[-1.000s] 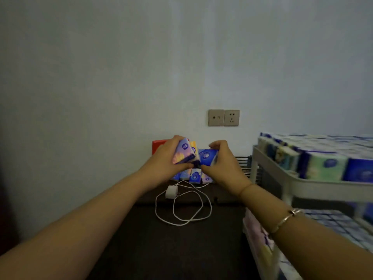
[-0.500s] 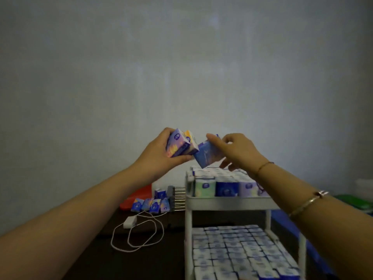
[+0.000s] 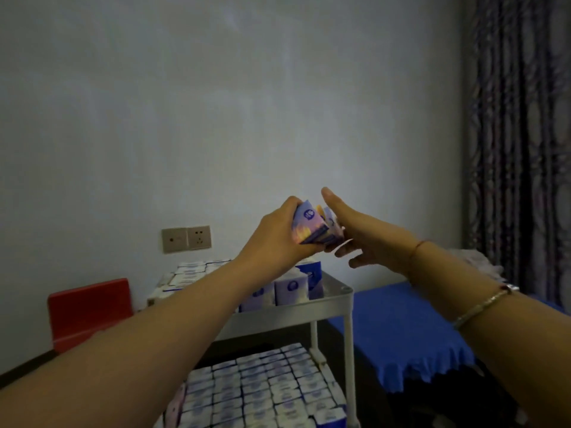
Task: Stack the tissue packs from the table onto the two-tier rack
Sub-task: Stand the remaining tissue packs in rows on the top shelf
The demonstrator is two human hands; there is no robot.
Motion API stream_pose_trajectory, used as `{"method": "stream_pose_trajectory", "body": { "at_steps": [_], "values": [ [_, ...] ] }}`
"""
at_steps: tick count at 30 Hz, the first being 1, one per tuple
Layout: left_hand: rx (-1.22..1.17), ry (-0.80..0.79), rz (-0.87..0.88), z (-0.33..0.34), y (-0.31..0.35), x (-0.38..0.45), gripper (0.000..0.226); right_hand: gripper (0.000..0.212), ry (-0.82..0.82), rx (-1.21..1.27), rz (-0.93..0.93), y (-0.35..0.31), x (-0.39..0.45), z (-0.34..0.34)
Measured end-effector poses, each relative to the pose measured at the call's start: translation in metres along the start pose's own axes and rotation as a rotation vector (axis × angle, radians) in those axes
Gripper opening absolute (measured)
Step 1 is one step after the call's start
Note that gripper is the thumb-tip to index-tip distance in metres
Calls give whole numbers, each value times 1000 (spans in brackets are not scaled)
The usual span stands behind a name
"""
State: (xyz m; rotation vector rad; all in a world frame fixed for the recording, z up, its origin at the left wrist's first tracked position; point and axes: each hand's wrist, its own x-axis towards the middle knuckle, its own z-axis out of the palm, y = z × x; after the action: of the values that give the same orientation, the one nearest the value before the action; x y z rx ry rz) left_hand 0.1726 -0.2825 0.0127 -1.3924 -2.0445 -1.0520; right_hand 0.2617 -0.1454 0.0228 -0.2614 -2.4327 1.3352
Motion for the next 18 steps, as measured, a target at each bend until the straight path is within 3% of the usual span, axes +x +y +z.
{"method": "stream_pose_trajectory", "body": {
  "at_steps": [6,10,12,18],
  "values": [
    [-15,10,39,18,0,20,47,39,29,219,-78,16,20,2],
    [33,-140,-29,22,-9,20,78,57,54,237,-93,29,37,-6],
    [95,-242,-113,16,-19,14,98,53,67,203,-95,38,42,-15],
    [386,-585,-266,-5,-41,-7,82,59,-131,161,-144,54,45,-37]
  ]
}}
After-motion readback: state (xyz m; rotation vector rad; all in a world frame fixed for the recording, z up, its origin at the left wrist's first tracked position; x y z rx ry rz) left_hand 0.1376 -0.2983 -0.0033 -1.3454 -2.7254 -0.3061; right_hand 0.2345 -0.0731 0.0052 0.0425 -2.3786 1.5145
